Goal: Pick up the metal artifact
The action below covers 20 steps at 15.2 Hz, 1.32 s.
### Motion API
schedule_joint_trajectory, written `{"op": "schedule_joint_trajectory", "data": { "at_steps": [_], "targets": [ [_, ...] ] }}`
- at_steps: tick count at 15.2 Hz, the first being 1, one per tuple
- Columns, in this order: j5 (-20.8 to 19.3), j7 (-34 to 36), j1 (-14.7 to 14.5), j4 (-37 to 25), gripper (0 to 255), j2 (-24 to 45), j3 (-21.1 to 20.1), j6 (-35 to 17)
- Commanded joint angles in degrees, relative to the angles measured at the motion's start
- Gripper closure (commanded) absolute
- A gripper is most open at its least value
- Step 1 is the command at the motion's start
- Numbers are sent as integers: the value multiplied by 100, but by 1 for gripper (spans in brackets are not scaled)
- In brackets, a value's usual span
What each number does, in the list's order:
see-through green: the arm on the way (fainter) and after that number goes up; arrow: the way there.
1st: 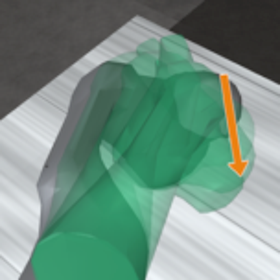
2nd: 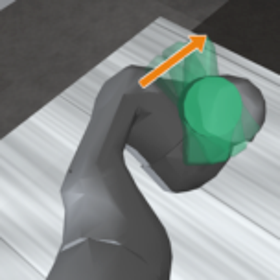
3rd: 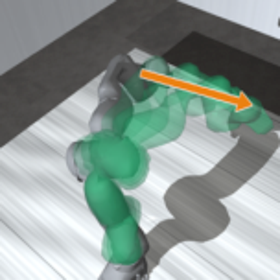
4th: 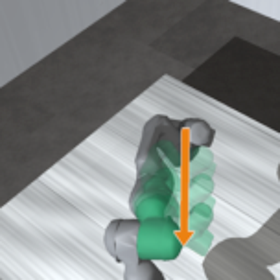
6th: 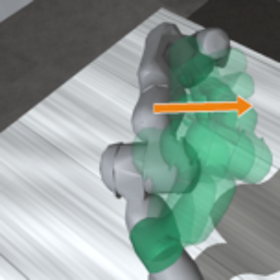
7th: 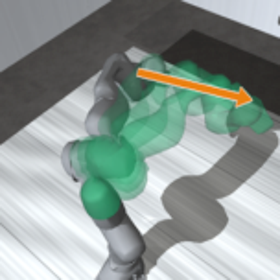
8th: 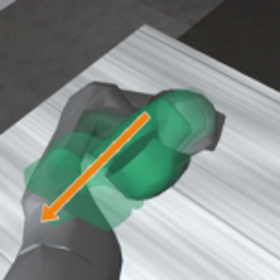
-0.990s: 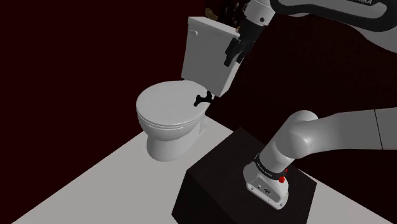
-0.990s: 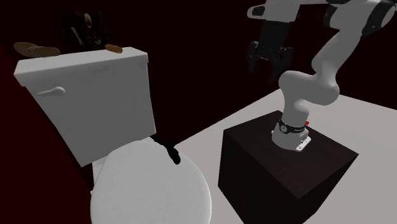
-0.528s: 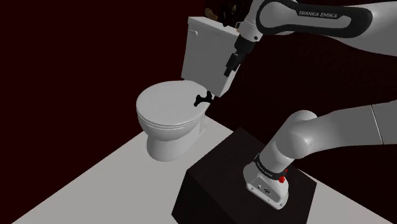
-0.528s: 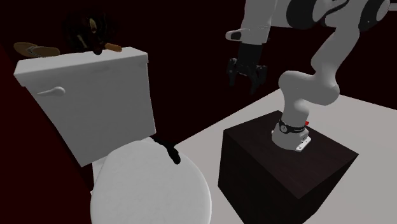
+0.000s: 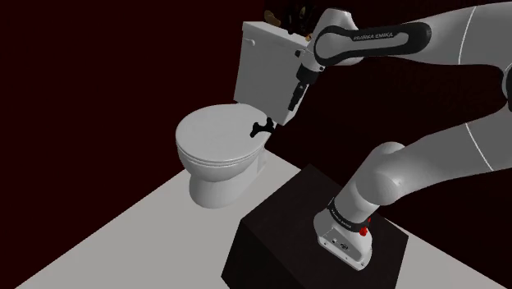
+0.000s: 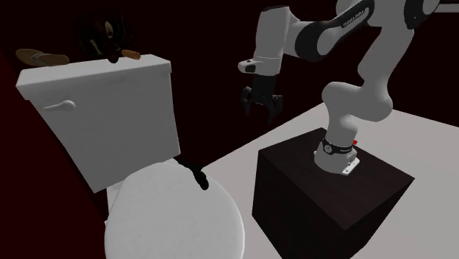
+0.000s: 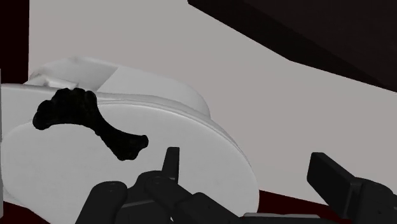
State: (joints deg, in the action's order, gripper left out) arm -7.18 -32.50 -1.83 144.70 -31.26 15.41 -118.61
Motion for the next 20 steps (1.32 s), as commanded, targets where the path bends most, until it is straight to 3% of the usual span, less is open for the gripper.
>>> {"op": "schedule_joint_trajectory", "data": {
  "at_steps": [1, 7, 12, 15, 20],
  "targets": [
    [-42, -473, -67, -34, 0, 417, 236, -366],
    [131, -1969, -301, -378, 0, 1744, 902, -1252],
    [750, -3411, -445, -915, 0, 3030, 1252, -1837],
    [1259, -4310, -376, -1343, 0, 3834, 1251, -2075],
    [1926, -5584, 15, -2213, 0, 5106, 925, -2293]
  ]
}}
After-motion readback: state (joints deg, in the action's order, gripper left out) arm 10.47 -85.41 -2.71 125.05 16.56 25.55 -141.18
